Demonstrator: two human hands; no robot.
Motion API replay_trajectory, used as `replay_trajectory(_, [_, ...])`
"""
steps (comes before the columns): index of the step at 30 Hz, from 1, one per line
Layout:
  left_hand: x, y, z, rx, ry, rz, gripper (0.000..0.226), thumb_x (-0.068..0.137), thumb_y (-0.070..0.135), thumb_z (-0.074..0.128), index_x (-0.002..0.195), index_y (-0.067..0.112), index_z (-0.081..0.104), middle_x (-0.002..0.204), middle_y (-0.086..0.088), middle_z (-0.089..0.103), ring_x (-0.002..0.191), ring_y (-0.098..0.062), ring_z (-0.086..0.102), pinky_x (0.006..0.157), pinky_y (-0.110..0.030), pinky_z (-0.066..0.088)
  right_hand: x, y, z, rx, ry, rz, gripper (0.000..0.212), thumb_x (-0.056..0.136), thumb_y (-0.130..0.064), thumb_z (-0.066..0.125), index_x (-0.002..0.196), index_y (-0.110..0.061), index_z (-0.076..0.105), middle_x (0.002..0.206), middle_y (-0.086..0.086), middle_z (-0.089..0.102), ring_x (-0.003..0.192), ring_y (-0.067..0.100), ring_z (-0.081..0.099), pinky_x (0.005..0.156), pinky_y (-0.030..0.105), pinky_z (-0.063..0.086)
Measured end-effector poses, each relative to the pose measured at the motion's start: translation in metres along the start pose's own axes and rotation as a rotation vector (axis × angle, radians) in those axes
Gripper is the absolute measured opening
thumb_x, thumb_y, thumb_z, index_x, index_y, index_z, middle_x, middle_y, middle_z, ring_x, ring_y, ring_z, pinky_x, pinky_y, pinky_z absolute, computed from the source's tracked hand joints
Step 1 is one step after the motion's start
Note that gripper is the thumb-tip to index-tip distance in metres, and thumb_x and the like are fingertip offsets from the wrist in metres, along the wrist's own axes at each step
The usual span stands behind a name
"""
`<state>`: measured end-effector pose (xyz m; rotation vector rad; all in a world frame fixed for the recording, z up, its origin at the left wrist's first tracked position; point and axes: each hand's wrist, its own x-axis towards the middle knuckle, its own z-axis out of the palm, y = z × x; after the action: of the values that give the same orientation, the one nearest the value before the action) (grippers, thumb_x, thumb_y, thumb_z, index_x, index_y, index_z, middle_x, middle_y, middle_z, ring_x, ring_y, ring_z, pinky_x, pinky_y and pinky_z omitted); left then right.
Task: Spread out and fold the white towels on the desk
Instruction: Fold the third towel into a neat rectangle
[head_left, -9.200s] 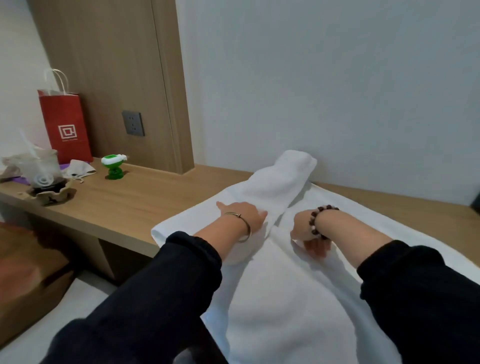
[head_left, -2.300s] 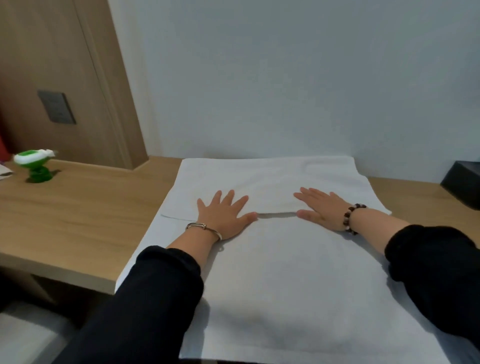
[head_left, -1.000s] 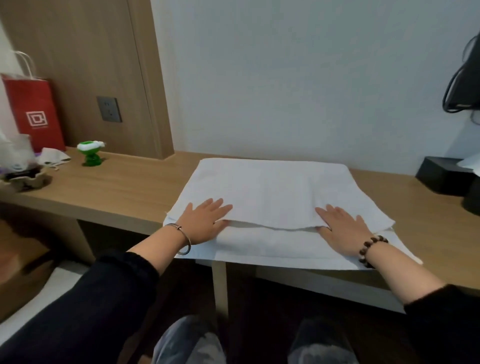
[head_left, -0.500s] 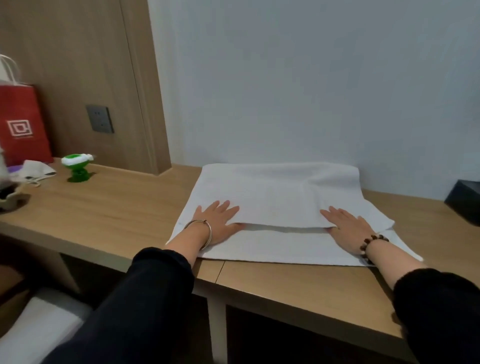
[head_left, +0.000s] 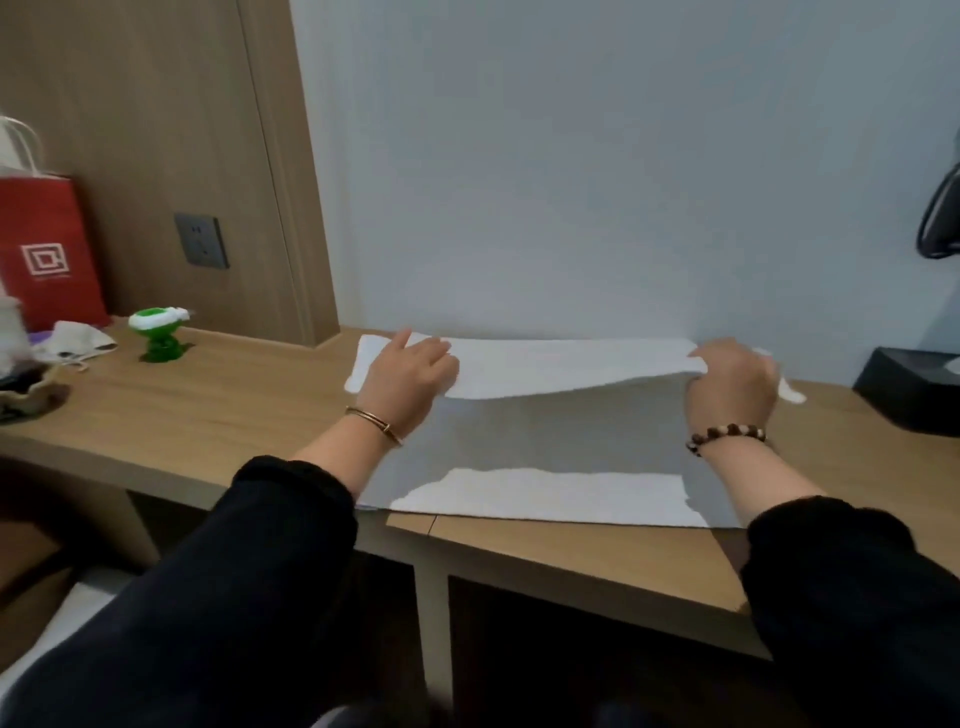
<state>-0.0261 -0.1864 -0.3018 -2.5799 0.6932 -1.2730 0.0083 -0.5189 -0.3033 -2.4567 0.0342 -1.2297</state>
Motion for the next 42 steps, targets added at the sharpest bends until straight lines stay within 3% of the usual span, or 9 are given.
replay_trajectory(2, [-0.021,0.005,-0.007,0.042,-0.177,0.130,0.029,0.068,-0.014,0.058,0.081,0.010,0.065,0.091,-0.009,0.067,0.090,-0.025,0.065,0.096,-0.047,0.043,-0.023,0.005,-0.017,-0.180,-0.065,-0.099,0.024,0.064,0.014,0.052,0.072,-0.004,0.067,0.076,0.015,0.065,0.076,0.034,0.060,0.082,0.041,0.038])
replay_trajectory(4, [-0.049,0.014,-0.007,-0.001,-0.554,0.126,0.036,0.083,0.001,0.047,0.111,0.019,0.059,0.118,0.001,0.060,0.117,-0.019,0.053,0.111,-0.043,0.024,-0.051,0.008,-0.024,-0.456,-0.438,-0.141,0.022,0.075,0.000,0.052,0.082,-0.018,0.063,0.085,0.002,0.065,0.088,0.026,0.060,0.089,0.038,0.039])
replay_trajectory(7, [-0.076,0.021,-0.007,-0.220,-0.852,-0.184,0.050,0.097,0.027,0.038,0.146,0.031,0.029,0.155,0.008,0.023,0.142,-0.011,0.018,0.116,-0.041,0.009,-0.080,0.013,-0.023,-0.333,-0.789,-0.030,0.029,0.082,-0.003,0.042,0.100,-0.024,0.050,0.103,-0.001,0.058,0.109,0.022,0.050,0.101,0.040,0.031])
replay_trajectory(11, [-0.088,0.027,0.004,-0.316,-0.803,-0.296,0.051,0.099,0.046,0.025,0.148,0.041,0.012,0.158,0.012,0.004,0.145,-0.012,0.001,0.116,-0.048,0.001,-0.087,0.019,-0.009,-0.229,-0.911,-0.024,0.066,0.087,0.002,0.031,0.144,-0.033,0.030,0.155,-0.006,0.022,0.144,0.019,0.014,0.114,0.054,0.005])
replay_trajectory(16, [-0.065,0.046,0.017,-0.305,-0.820,-0.411,0.050,0.098,0.048,0.021,0.147,0.042,0.012,0.158,0.013,0.004,0.145,-0.013,0.002,0.115,-0.053,0.000,-0.052,0.018,0.008,-0.333,-1.002,-0.023,0.065,0.093,-0.004,0.026,0.149,-0.036,0.016,0.158,-0.005,0.011,0.145,0.021,0.010,0.114,0.058,0.010])
replay_trajectory(20, [-0.058,0.057,0.019,-0.472,-0.565,-0.365,0.042,0.096,0.036,0.043,0.138,0.032,0.045,0.149,0.009,0.037,0.140,-0.013,0.027,0.116,-0.040,0.018,-0.053,0.004,0.018,-0.217,-0.893,-0.164,0.068,0.090,0.001,0.035,0.148,-0.033,0.022,0.159,-0.004,0.011,0.145,0.018,0.009,0.116,0.048,0.005])
replay_trajectory(24, [-0.058,0.063,0.012,-0.545,-0.348,-0.325,0.025,0.091,0.026,0.060,0.113,0.019,0.068,0.121,0.003,0.065,0.115,-0.014,0.056,0.098,-0.029,0.042,-0.075,-0.022,0.021,0.173,-0.881,-0.317,0.043,0.096,-0.017,0.048,0.137,-0.031,0.047,0.148,-0.010,0.038,0.136,0.011,0.034,0.108,0.021,0.019])
replay_trajectory(33, [-0.041,0.071,-0.012,-0.247,-0.186,-0.116,0.017,0.062,-0.002,0.076,0.059,0.008,0.064,0.062,-0.004,0.059,0.062,-0.025,0.056,0.042,-0.026,0.034,-0.080,-0.038,0.023,0.169,-0.873,-0.342,0.033,0.100,-0.023,0.045,0.131,-0.024,0.056,0.142,-0.009,0.047,0.134,0.012,0.040,0.111,0.026,0.024])
replay_trajectory(42, [-0.065,0.073,0.000,-0.491,-0.295,-0.364,0.012,0.088,0.022,0.062,0.082,0.014,0.068,0.089,0.006,0.058,0.086,-0.012,0.050,0.074,-0.028,0.043,-0.078,-0.041,0.010,0.281,-0.629,-0.388,0.033,0.089,0.001,0.055,0.117,-0.013,0.067,0.130,0.002,0.059,0.127,0.020,0.050,0.110,0.028,0.028])
